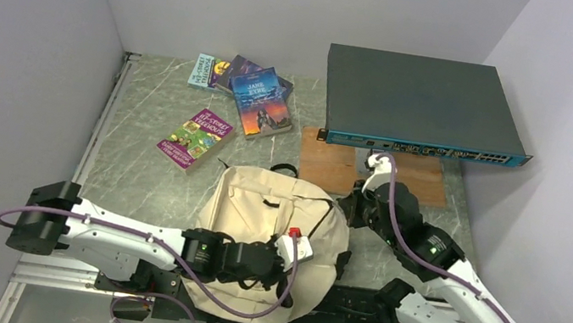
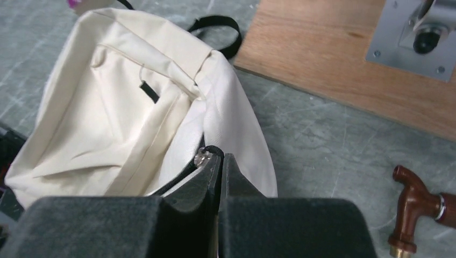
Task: Pack the student bag
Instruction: Unzip the student bag at the center of the board.
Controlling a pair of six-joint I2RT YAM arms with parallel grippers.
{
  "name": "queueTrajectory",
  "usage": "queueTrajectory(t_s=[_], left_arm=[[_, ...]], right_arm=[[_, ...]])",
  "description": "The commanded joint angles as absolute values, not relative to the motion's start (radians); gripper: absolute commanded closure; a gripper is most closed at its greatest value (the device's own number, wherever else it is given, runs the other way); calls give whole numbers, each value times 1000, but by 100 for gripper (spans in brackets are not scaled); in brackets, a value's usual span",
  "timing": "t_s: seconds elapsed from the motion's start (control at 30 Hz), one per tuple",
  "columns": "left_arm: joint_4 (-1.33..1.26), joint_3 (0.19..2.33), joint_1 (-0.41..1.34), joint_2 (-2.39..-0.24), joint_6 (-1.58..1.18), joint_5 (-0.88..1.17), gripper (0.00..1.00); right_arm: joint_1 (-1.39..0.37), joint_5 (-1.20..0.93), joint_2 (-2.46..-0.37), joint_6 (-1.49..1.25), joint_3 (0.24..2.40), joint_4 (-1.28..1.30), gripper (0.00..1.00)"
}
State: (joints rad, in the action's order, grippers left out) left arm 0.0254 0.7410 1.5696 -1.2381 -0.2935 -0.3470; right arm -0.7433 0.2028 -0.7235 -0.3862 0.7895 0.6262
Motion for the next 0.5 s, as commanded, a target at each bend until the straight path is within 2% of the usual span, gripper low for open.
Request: queueTrajectory(t_s=[0.0,0.03,0.07,0.1,0.17,0.33,0.47], left_arm=[[103,702,1604,-1161,-321,-243,53],[89,709,1593,-1145,-334,-236,36],[70,720,1579,-1131,-345,-225,23],[45,731,1560,-1116,-355,-208,14],[9,765,1504,-1102,-397,-162,5],[43,885,1345,-1151,-563,-172,4],[88,973,1300,-1250,-531,-162,6]], right_arm=[[-718,225,-626,-277,805,402,100],[-718,184,-605,-274,792,395,100],[-718,158,-587,-274,775,385,100],[-718,132,-573,-277,759,378,100],[-718,76,-556,-283,747,367,100],[-719,-49,-563,-309,757,374,100],[-718,-85,-568,-323,750,365,100]])
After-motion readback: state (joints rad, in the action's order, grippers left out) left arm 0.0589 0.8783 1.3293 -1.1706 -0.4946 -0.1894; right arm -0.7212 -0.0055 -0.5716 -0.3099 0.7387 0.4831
